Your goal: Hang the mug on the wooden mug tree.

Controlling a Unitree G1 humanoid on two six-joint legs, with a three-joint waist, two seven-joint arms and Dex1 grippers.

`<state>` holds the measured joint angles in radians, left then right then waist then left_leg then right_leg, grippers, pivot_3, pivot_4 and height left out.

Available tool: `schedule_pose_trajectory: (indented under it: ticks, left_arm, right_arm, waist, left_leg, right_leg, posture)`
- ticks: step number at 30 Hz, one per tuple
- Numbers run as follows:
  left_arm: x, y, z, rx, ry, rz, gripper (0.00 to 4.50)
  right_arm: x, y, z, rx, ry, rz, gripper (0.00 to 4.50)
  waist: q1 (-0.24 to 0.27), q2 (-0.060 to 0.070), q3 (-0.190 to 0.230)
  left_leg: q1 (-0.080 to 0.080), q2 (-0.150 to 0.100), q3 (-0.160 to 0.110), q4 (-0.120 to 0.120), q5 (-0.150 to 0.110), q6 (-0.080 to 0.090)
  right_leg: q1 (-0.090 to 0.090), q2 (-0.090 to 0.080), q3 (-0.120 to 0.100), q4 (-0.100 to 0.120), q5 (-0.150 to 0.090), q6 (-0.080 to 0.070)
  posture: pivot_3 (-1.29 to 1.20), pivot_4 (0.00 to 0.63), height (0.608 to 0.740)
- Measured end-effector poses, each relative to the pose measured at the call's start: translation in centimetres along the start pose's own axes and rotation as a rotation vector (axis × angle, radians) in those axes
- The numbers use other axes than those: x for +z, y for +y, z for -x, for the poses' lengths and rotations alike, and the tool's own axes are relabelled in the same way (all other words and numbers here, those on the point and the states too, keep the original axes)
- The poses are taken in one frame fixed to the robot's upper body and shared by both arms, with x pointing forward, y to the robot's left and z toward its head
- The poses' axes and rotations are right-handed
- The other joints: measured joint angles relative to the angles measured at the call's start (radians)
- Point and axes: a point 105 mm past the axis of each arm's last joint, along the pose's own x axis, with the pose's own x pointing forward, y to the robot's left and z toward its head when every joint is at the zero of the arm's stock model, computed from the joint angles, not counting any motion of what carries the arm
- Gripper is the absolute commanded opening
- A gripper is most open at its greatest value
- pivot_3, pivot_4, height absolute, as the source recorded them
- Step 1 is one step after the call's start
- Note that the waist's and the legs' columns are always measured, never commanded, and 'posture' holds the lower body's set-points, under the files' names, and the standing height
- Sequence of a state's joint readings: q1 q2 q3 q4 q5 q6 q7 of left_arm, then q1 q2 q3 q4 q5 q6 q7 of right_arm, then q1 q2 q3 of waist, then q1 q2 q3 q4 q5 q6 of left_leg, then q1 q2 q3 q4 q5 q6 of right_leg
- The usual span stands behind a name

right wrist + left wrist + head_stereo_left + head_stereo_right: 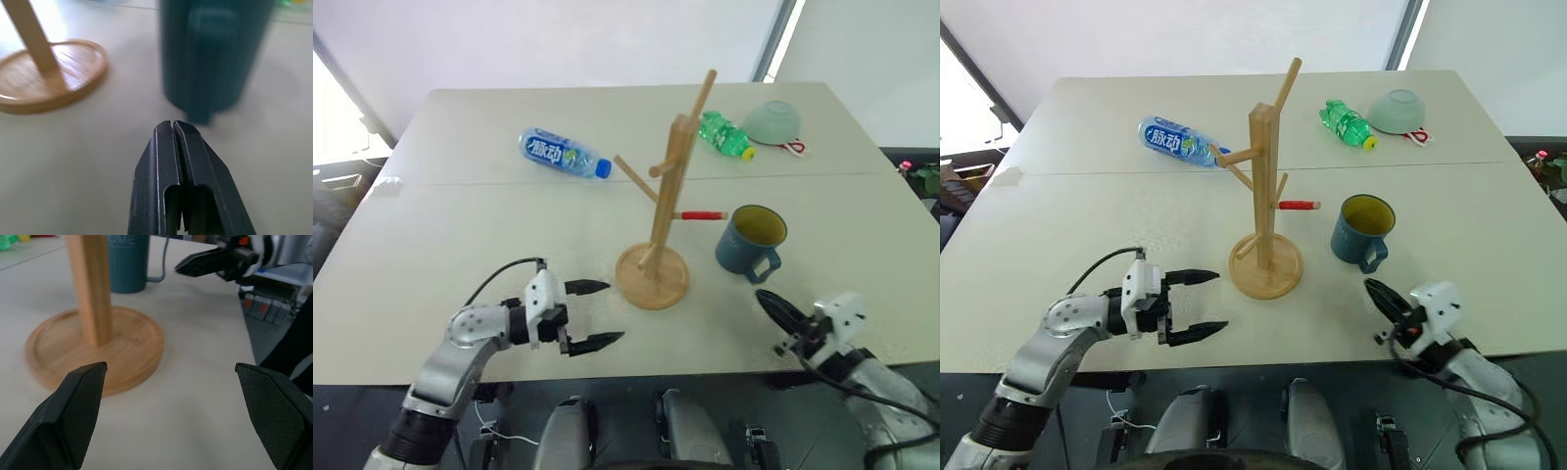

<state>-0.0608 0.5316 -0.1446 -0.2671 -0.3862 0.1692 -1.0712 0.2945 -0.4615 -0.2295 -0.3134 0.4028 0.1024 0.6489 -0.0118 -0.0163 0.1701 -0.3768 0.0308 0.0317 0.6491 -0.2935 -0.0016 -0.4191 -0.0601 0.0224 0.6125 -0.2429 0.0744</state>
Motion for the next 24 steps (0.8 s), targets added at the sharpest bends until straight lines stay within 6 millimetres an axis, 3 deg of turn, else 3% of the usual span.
schedule_pose_trajectory:
  ticks: [4, 7, 11, 16, 19, 22, 24]
  left_arm:
    - [0.3, 0.1, -0.2, -0.008, -0.014, -0.013, 4.5]
    - [0.4, 0.1, -0.3, -0.008, -0.023, -0.017, 4.5]
    - [0.4, 0.1, -0.4, -0.005, -0.036, -0.03, 4.5]
    - [-0.1, 0.2, -0.6, 0.016, -0.042, -0.031, 4.5]
    - [-0.6, 0.1, -0.5, 0.02, -0.036, -0.021, 4.5]
    - [-0.7, -0.1, -0.6, 0.014, -0.038, -0.015, 4.5]
    - [-0.7, -0.1, -0.7, 0.016, -0.043, -0.011, 4.5]
  right_arm:
    - [0.0, -0.8, -1.5, -0.052, -0.006, 0.028, 0.06]
    - [-0.7, -1.5, -1.6, -0.096, 0.008, 0.021, 0.06]
    - [-1.7, -3.0, -0.5, -0.174, 0.03, 0.012, 0.06]
    - [-1.2, -6.1, 1.3, -0.34, 0.004, 0.028, 0.06]
    - [-1.2, -6.5, 1.9, -0.366, 0.0, 0.02, 0.06]
    - [-1.8, -5.9, 2.4, -0.354, 0.026, 0.006, 0.95]
    - [-1.8, -5.8, 2.4, -0.353, 0.021, -0.001, 1.9]
  waist:
    - [0.002, 0.0, 0.0]
    - [0.005, 0.0, 0.0]
    - [0.002, 0.0, 0.0]
    - [0.001, 0.0, 0.0]
    - [-0.001, 0.0, 0.0]
    - [-0.001, 0.0, 0.0]
    - [-0.001, 0.0, 0.0]
  left_leg:
    - [-0.001, 0.0, 0.0, 0.001, 0.0, 0.0]
    - [-0.001, -0.001, 0.0, 0.001, 0.0, 0.0]
    - [0.0, 0.0, 0.001, 0.002, 0.0, 0.0]
    - [0.002, 0.0, 0.001, 0.003, 0.0, 0.0]
    - [0.003, 0.001, 0.0, 0.003, 0.0, 0.0]
    - [0.003, 0.002, -0.001, 0.003, 0.0, 0.0]
    - [0.003, 0.001, 0.0, 0.004, 0.0, 0.0]
  right_leg:
    - [0.0, 0.004, -0.001, 0.0, 0.0, 0.0]
    - [0.0, 0.006, -0.001, 0.0, 0.0, 0.001]
    - [0.001, 0.007, 0.001, 0.0, 0.0, 0.001]
    - [0.002, 0.012, 0.002, 0.001, 0.0, 0.001]
    - [0.002, 0.014, 0.002, 0.003, 0.0, 0.001]
    - [0.002, 0.014, 0.002, 0.003, 0.0, 0.001]
    - [0.002, 0.014, 0.003, 0.003, 0.0, 0.001]
  posture:
    - [0.0, 0.15, 0.74]
    - [0.0, 0.15, 0.74]
    - [0.0, 0.15, 0.74]
    - [0.0, 0.15, 0.74]
    - [0.0, 0.15, 0.74]
    - [0.0, 0.15, 0.74]
    - [0.0, 0.15, 0.74]
